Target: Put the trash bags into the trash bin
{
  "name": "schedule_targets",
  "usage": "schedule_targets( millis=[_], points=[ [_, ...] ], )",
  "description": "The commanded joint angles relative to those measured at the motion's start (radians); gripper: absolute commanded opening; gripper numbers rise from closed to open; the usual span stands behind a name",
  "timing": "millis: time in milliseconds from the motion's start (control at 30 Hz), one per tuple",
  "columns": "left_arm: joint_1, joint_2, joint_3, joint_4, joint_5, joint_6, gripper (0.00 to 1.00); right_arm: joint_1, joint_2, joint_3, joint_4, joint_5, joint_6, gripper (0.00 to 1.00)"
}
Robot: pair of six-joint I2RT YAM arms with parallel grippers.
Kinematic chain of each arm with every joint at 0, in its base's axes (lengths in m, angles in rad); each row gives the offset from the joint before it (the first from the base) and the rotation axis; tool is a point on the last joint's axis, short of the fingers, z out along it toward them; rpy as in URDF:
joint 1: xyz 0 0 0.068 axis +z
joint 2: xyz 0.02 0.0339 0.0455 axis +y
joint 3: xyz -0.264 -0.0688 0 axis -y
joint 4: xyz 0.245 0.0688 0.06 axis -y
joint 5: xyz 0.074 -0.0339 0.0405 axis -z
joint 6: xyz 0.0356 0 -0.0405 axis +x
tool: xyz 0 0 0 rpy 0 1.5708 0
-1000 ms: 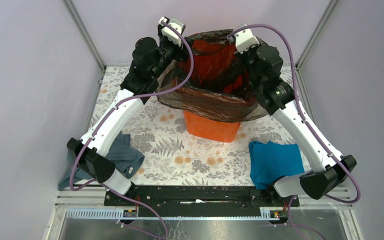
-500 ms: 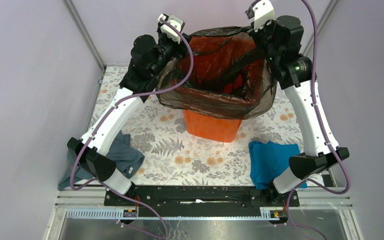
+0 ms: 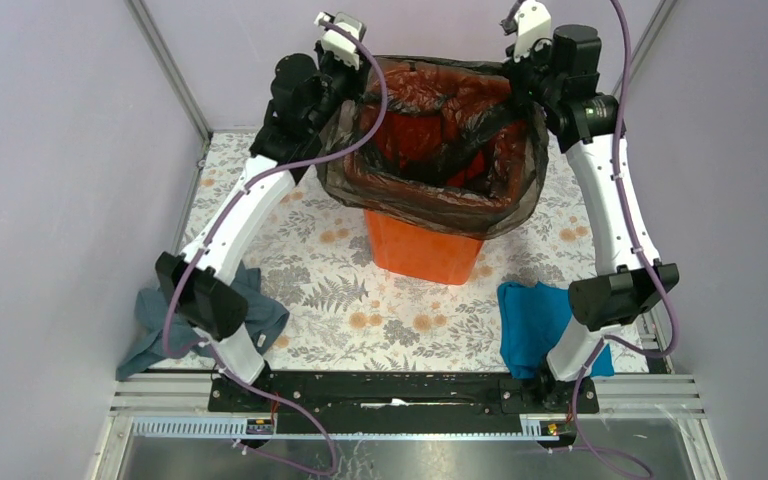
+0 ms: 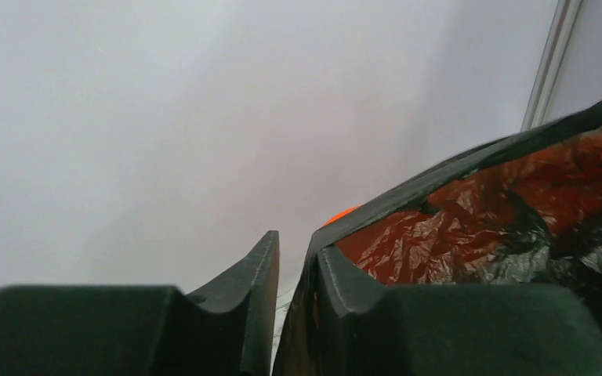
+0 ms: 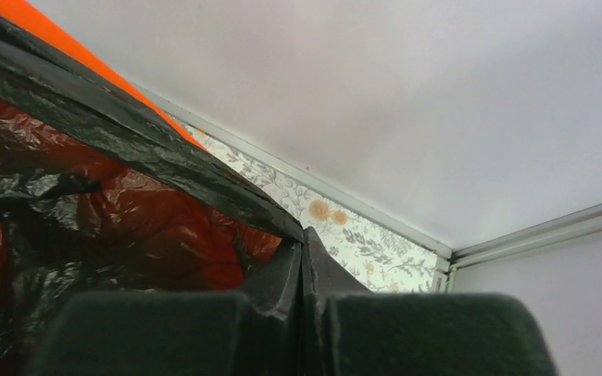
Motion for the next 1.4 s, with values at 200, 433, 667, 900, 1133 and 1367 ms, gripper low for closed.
schedule_targets(
  millis=[200,433,667,900,1133,1367],
  points=[
    [0.122,0.167,0.167,0.068,0.199,-0.261,0.21,-0.102,0.045,0.025,0.099,-0.150,0.096,0.03],
    [0.196,0.231,0.165,0.118,0.266,-0.488,0.14,-0.149,0.047,-0.033,0.162,-0.191,0.174,0.15],
    [0.251,0.302,0.146,0.188,0.398,-0.704,0.00,-0.171,0.071,-0.070,0.196,-0.283,0.274,0.12],
    [0.282,0.344,0.079,0.231,0.464,-0.869,0.00,-0.264,0.081,-0.126,0.271,-0.431,0.484,0.16],
    [0.298,0.347,-0.025,0.302,0.518,-1.027,0.00,-0.364,0.121,-0.226,0.475,-0.703,0.841,0.14],
    [0.312,0.312,-0.126,0.363,0.538,-1.149,0.00,-0.408,0.142,-0.426,0.917,-0.876,1.335,0.10]
  ],
)
